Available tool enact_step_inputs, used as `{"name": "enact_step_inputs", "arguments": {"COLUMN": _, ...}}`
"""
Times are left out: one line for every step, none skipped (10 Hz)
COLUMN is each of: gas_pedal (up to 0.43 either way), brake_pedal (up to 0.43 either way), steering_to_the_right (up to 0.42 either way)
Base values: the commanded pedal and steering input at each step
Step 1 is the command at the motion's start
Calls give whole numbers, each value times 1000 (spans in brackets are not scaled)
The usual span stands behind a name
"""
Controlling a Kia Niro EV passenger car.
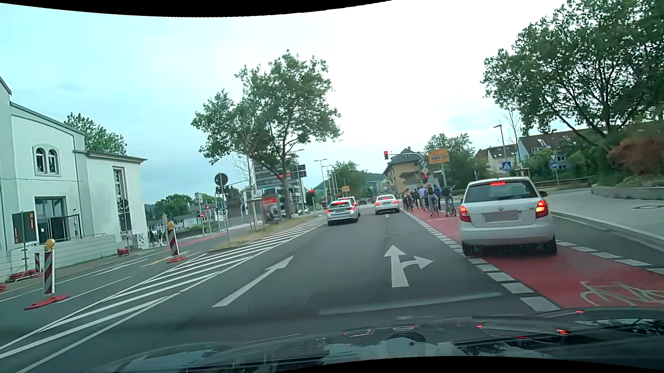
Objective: Follow the waypoints while adhering to traffic rules and regulations
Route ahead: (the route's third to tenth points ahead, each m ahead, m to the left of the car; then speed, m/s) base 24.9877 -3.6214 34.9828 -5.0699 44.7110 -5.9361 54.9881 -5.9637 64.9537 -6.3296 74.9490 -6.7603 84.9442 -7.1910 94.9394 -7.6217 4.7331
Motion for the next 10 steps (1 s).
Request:
{"name": "enact_step_inputs", "arguments": {"gas_pedal": 150, "brake_pedal": 0, "steering_to_the_right": -128}}
{"name": "enact_step_inputs", "arguments": {"gas_pedal": 138, "brake_pedal": 0, "steering_to_the_right": -128}}
{"name": "enact_step_inputs", "arguments": {"gas_pedal": 130, "brake_pedal": 0, "steering_to_the_right": -128}}
{"name": "enact_step_inputs", "arguments": {"gas_pedal": 118, "brake_pedal": 0, "steering_to_the_right": -127}}
{"name": "enact_step_inputs", "arguments": {"gas_pedal": 98, "brake_pedal": 0, "steering_to_the_right": -125}}
{"name": "enact_step_inputs", "arguments": {"gas_pedal": 87, "brake_pedal": 0, "steering_to_the_right": -122}}
{"name": "enact_step_inputs", "arguments": {"gas_pedal": 67, "brake_pedal": 0, "steering_to_the_right": -119}}
{"name": "enact_step_inputs", "arguments": {"gas_pedal": 47, "brake_pedal": 0, "steering_to_the_right": -112}}
{"name": "enact_step_inputs", "arguments": {"gas_pedal": 28, "brake_pedal": 0, "steering_to_the_right": -105}}
{"name": "enact_step_inputs", "arguments": {"gas_pedal": 0, "brake_pedal": 0, "steering_to_the_right": -91}}
